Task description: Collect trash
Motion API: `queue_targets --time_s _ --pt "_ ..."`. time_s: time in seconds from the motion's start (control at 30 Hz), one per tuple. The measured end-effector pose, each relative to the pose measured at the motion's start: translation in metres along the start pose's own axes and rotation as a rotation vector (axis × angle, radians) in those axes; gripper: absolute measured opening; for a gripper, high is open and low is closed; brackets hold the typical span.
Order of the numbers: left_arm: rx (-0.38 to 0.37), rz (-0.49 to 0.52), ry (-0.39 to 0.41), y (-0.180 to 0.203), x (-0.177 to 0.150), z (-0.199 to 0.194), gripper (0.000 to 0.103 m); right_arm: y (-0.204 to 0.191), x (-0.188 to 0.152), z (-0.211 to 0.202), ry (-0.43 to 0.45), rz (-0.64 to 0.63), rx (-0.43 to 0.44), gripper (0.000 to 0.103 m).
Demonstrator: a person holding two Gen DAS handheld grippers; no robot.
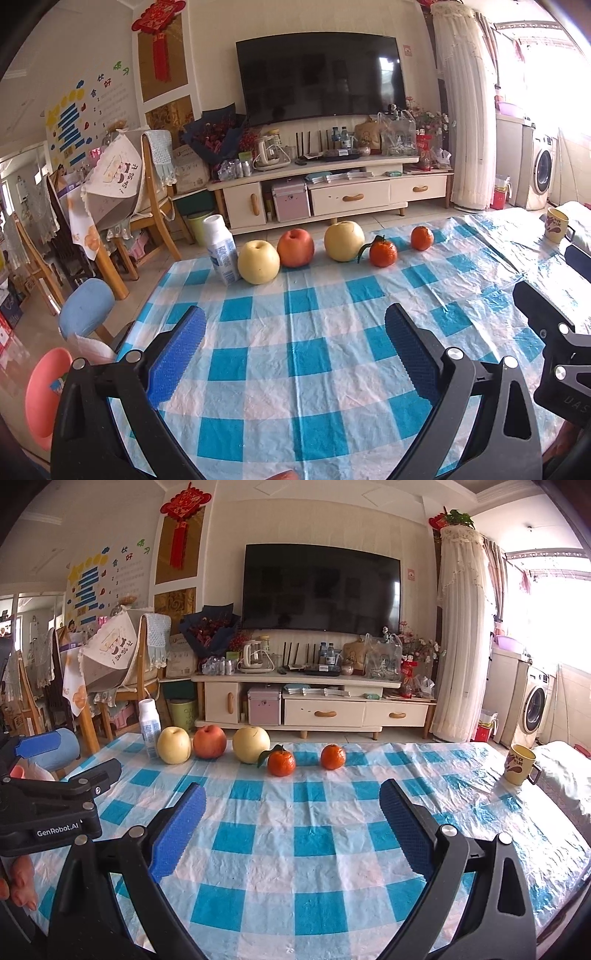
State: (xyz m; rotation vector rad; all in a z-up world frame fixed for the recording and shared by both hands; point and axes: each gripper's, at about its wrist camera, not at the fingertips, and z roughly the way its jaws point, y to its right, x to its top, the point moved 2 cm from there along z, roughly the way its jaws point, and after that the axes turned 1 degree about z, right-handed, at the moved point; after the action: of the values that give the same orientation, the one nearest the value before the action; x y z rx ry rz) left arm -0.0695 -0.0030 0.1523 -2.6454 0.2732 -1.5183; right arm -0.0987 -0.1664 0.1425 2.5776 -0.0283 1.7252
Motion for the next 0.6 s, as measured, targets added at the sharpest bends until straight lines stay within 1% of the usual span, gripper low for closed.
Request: queue_targets --time_s 0.37,0.6 --pt "-0.007 0.011 0.010 0.011 0.002 -0.005 0.097 0.010 0.002 -0.005 0.028 0.003 -0.020 0.095" --pt "-0.004 0.012 0.013 0.013 0.003 -0.008 0.097 0.011 0.002 -0.006 0.027 0.006 -0.020 0.095"
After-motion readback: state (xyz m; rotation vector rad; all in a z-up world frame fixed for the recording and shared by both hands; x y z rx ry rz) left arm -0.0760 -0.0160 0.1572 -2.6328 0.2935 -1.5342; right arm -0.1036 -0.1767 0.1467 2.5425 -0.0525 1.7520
